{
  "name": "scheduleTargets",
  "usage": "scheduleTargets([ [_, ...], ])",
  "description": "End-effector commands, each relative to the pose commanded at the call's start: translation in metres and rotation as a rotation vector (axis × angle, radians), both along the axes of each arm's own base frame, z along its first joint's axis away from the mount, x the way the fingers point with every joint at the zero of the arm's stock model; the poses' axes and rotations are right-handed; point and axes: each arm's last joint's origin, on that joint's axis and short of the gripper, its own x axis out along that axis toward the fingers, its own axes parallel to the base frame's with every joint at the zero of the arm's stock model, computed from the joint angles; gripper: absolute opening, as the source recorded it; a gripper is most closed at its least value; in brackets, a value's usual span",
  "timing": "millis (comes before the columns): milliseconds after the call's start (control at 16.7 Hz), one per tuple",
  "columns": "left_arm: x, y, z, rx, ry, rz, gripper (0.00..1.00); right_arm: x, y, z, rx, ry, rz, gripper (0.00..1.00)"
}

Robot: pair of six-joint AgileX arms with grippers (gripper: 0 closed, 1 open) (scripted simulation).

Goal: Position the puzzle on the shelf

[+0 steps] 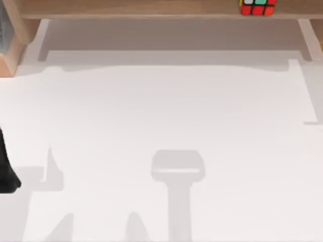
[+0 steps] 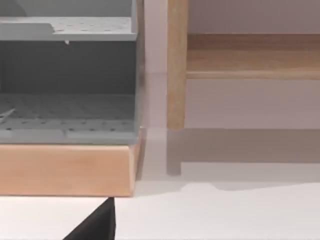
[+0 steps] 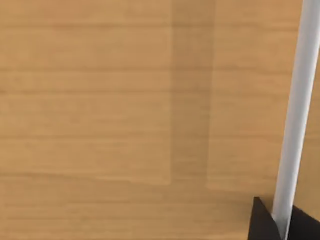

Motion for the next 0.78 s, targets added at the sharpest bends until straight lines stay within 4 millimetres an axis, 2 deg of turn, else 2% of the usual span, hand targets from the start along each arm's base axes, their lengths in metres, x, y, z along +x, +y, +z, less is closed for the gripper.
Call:
scheduleTargets([
  [360,0.0,0.0,0.0,0.0,0.0,0.0,1.0,0.05,0.0,0.001,-0.002,-0.003,0.004,0.0],
  [660,0.0,0.0,0.0,0.0,0.0,0.0,1.0,0.052,-0.001,0.0,0.001,0.001,-0.003,0.0],
  [780,0.0,0.0,0.0,0.0,0.0,0.0,1.0,0.061,-0.002,0.0,0.002,0.001,-0.004,0.0],
])
